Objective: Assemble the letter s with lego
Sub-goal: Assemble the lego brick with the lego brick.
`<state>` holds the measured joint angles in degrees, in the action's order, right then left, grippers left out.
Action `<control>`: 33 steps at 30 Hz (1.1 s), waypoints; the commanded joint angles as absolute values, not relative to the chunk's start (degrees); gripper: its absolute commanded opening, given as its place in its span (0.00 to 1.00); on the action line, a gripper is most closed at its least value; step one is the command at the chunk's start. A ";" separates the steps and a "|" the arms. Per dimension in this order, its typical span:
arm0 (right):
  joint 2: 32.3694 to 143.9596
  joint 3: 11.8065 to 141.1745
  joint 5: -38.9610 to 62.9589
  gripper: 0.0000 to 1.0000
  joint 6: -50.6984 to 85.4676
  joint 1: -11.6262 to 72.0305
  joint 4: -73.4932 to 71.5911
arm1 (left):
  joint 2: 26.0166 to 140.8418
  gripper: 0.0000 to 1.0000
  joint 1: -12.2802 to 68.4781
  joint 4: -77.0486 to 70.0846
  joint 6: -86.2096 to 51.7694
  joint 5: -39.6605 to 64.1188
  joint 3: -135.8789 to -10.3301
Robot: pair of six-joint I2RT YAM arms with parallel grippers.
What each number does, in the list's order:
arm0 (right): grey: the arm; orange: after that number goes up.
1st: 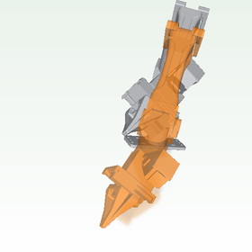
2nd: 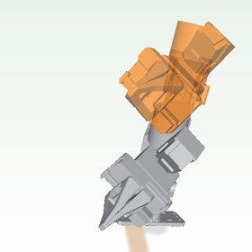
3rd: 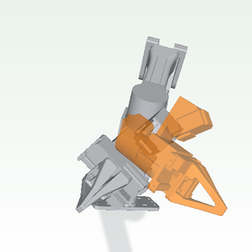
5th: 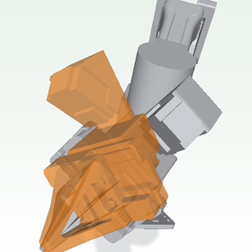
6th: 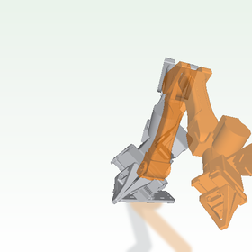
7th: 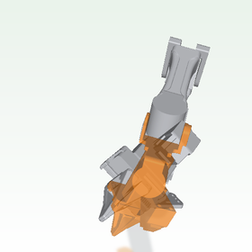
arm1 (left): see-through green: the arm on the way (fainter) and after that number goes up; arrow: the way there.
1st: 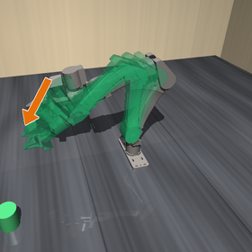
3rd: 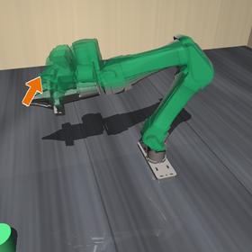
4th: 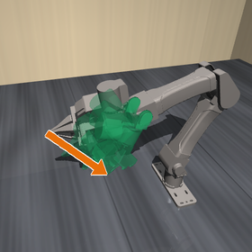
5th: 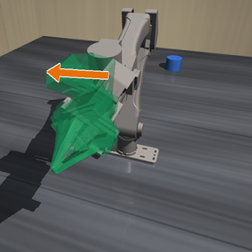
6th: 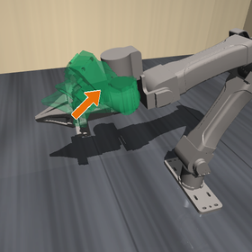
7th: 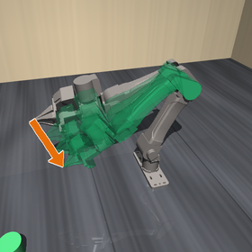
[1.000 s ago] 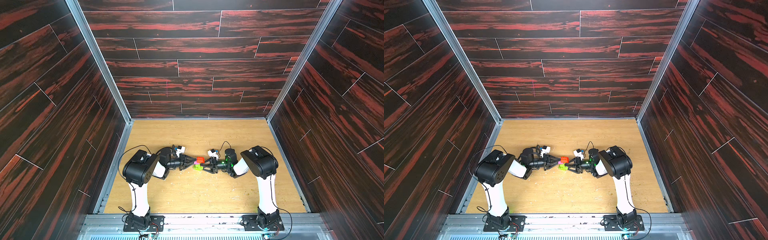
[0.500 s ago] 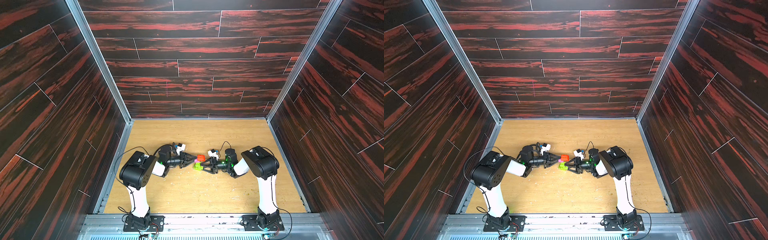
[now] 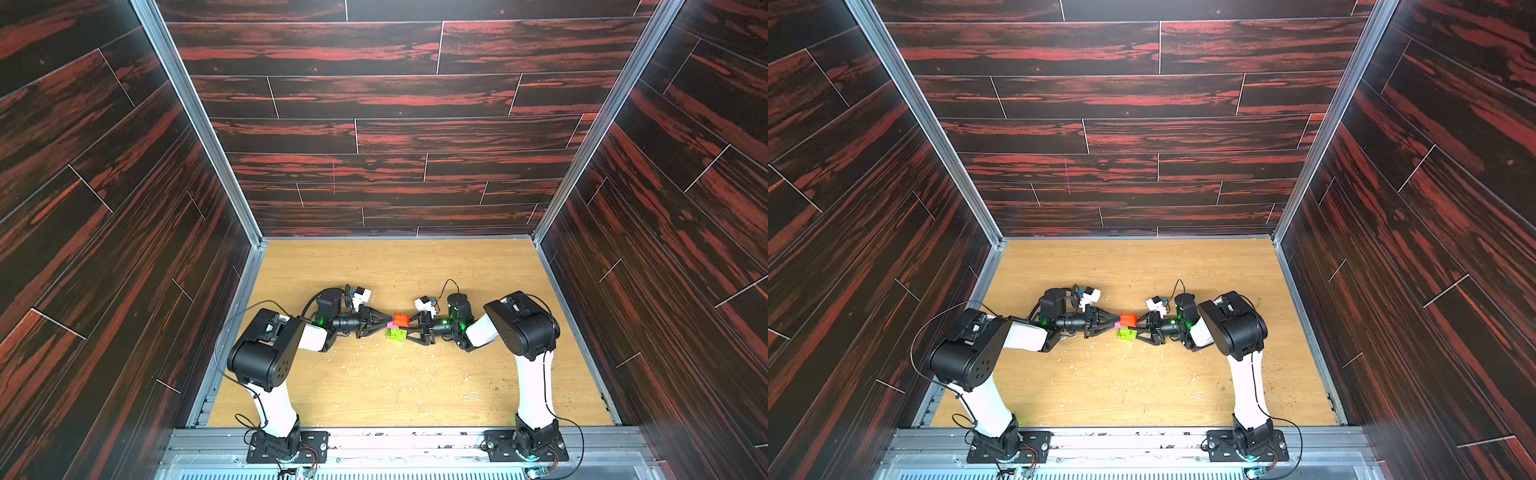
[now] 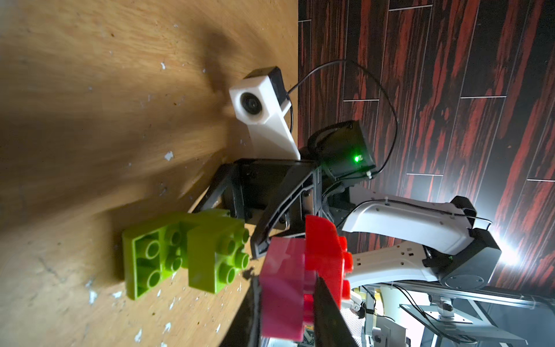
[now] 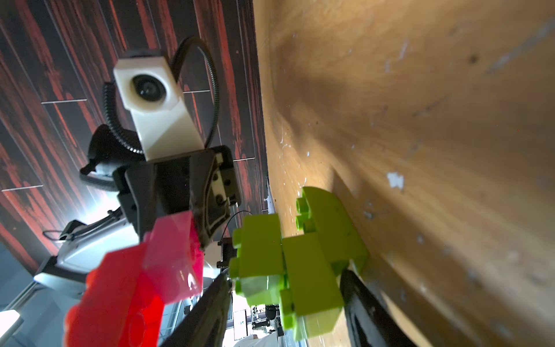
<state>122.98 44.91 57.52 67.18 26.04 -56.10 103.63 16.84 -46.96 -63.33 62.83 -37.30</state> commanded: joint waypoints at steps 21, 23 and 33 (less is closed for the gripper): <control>126.44 44.21 53.95 0.53 65.00 26.20 -40.65 | 106.68 0.19 16.17 -54.33 -66.54 64.29 -37.99; 126.62 44.12 54.21 0.53 65.32 26.19 -41.57 | 107.26 0.19 16.17 -55.64 -66.96 64.33 -37.32; 127.78 42.86 55.19 0.53 67.15 26.20 -45.85 | 109.90 0.19 16.17 -58.26 -67.47 65.21 -36.30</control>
